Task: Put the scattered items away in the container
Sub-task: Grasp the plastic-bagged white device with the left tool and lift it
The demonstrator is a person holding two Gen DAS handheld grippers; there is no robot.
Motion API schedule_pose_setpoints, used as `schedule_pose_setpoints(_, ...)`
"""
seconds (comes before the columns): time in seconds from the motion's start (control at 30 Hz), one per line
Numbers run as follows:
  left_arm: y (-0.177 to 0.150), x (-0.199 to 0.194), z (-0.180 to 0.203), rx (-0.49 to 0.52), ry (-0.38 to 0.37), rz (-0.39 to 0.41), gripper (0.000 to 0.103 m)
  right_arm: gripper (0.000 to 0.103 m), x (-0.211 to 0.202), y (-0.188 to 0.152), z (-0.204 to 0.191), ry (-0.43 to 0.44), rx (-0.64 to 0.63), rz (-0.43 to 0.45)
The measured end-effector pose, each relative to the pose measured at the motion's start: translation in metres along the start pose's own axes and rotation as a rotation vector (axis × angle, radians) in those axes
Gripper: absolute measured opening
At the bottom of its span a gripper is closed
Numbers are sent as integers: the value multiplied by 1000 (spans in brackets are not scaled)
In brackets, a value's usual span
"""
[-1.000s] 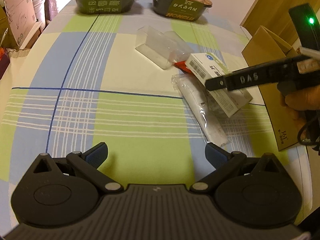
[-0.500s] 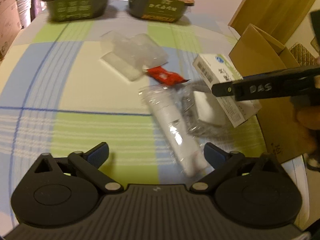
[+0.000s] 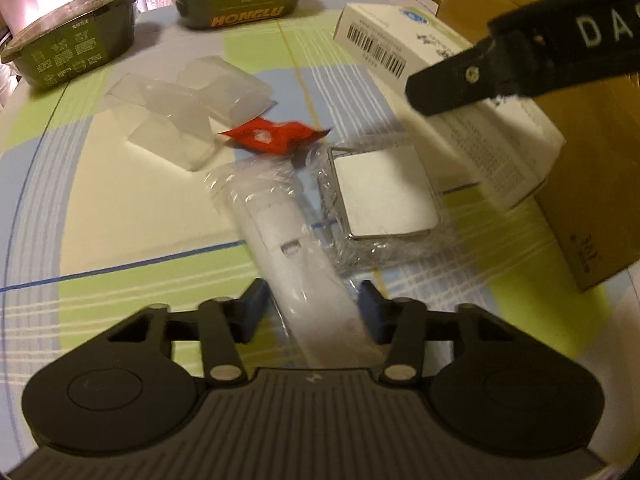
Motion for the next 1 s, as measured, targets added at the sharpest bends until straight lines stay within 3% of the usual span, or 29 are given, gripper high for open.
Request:
schedule_pose_setpoints(0.2, -32, -31, -24, 17, -2, -78, 35, 73, -18, -7, -17, 43, 17, 6)
schedule_pose_setpoints(0.33, -61, -58, -30, 50, 0, -148, 35, 73, -36, -29, -34, 68, 43, -13)
schedule_pose_setpoints(0.43, -73, -69, -35, 42, 10, -181, 46, 73, -48, -56, -43, 69, 63, -46)
schedule_pose_setpoints(0.47, -72, -70, -37, 38, 20, -180, 50, 73, -52, -65, -43, 65, 77, -60)
schedule_pose_setpoints(0.67, -47, -57, -46, -31, 30, -157, 52, 73, -66, -113, -38, 20, 168, -119)
schedule_pose_setpoints(0.83, -33, -33, -44, -14, 34, -180, 52, 73, -70, -136, -30, 7, 231, -143)
schedule_pose_setpoints(0.93, -32, -32, -44, 10, 53, -187, 49, 73, -71, -143, -30, 15, 233, -143)
schedule_pose_setpoints(1.0, -32, -33, -45, 23, 63, -187, 39, 73, -70, -144, -30, 18, 228, -142)
Point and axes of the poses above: each gripper's, at about its wrist camera, not at the fingertips, and x roughly the way its jaws point, z to its right, y to its top, the point moved 6 cm from there along x, roughly the way its jaws point, and after that the axes turned 10 degrees about z, right-handed, at the moved point
